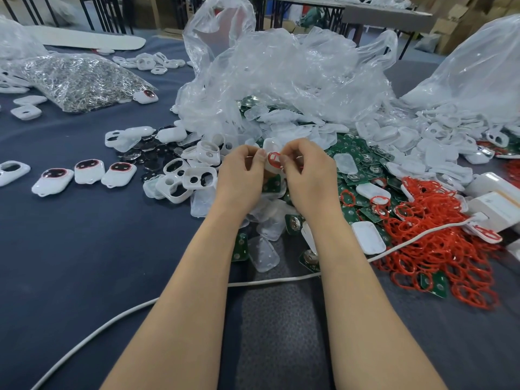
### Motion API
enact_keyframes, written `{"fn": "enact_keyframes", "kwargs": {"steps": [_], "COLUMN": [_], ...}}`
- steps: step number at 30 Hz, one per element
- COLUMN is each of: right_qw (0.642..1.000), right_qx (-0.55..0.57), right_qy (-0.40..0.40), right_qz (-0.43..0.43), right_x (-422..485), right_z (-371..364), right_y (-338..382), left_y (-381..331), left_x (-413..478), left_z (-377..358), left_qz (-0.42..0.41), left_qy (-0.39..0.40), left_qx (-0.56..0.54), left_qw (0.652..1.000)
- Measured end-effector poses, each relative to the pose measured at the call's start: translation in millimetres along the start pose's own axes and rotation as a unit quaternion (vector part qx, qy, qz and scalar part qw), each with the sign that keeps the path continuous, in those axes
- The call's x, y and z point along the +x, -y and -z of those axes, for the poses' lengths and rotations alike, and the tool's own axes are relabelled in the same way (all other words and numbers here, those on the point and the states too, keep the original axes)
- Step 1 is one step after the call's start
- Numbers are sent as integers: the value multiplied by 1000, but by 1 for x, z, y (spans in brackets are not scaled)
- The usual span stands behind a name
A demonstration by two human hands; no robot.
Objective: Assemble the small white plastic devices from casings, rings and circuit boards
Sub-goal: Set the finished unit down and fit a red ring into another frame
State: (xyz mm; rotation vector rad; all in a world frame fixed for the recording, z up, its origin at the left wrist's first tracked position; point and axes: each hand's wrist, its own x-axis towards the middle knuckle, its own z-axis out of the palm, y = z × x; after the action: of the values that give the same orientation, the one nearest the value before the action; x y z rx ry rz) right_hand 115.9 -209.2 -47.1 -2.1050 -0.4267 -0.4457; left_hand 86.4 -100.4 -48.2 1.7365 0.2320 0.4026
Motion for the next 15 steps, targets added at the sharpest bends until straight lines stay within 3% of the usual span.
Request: {"fn": "enact_keyframes", "kwargs": {"steps": [15], "right_qw": [999], "right_qx": [45], "right_qy": [-28], "right_qz": [-2], "right_x": [-2], "right_z": [-7], "right_y": [-1], "left_y": [5], "left_x": [2], "left_z": [-1], "left_qz": [13], "left_qy": [18], "left_qx": [-39], "left_qw": [999]}}
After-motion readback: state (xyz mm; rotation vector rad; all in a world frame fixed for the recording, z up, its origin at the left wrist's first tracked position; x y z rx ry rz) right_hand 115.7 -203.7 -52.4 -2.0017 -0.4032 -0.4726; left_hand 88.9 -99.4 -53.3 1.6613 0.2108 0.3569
